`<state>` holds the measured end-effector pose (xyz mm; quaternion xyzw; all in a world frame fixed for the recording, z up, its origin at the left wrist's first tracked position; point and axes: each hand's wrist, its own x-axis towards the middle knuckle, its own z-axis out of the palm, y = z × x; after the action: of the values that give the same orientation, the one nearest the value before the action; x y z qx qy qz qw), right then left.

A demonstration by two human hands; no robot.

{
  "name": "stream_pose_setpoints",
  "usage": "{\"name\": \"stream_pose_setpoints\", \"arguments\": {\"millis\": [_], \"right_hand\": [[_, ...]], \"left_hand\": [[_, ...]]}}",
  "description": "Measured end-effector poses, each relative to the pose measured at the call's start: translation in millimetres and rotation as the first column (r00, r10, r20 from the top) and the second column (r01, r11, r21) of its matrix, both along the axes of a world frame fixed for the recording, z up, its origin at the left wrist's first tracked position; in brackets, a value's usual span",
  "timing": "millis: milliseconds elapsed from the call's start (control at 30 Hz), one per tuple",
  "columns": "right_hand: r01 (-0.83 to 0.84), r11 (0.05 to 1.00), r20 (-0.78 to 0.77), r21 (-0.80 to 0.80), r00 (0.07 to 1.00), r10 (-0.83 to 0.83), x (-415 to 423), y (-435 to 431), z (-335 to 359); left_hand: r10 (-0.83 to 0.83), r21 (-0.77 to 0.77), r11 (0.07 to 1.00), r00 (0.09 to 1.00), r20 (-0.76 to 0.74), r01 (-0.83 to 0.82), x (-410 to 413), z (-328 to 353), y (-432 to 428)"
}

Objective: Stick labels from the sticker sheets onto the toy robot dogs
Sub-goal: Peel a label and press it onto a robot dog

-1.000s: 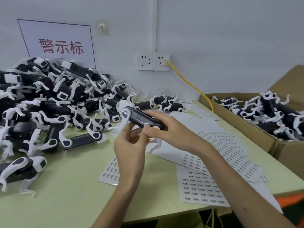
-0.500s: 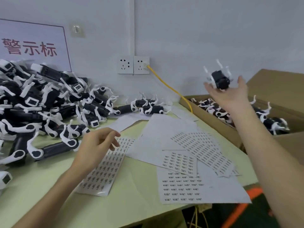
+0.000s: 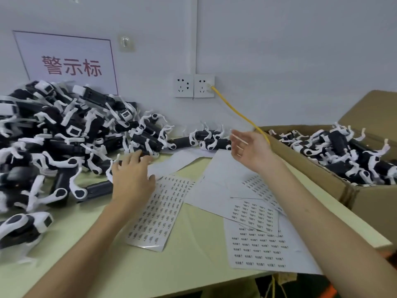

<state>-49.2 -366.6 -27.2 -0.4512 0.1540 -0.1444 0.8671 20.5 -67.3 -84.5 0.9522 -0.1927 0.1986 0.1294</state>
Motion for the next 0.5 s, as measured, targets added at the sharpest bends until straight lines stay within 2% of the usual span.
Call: {"name": "stream_pose_setpoints", "arguments": {"millis": [67,133,200,233,300,400,500], "right_hand": [[-0.063,0.996,-0.005,-0.065,0.998,0.063,9,22,-1],[-0.095,0.99,-0.007,-0.103,0.995,0.095,15,41,-7],[-0.102,0.988,-0.032,-0.115,0.995,0.099,19,59,-17],[-0.1,0.988,-0.051,-0.117,0.994,0.094,21,67,-25],[-0.073,0.989,-0.098,-0.131,0.993,0.06,25,79,-41],[-0.006,0.969,-0.147,-0.249,0.989,-0.032,28,85,-54],[0.034,0.92,-0.137,-0.39,0.986,-0.094,27,80,-57]], "left_hand": [[0.142,0.124,0.982,0.99,0.015,-0.143,7,-6,5],[0.186,0.202,0.962,0.982,0.012,-0.185,12,-6,10],[0.186,0.206,0.961,0.982,0.018,-0.186,14,-6,12],[0.169,0.16,0.972,0.985,0.029,-0.171,15,-7,12],[0.104,-0.036,0.994,0.993,0.057,-0.102,16,-8,14],[0.072,-0.315,0.949,0.985,0.16,-0.019,14,-1,22],[0.221,-0.344,0.931,0.939,0.265,-0.123,12,4,25]]}}
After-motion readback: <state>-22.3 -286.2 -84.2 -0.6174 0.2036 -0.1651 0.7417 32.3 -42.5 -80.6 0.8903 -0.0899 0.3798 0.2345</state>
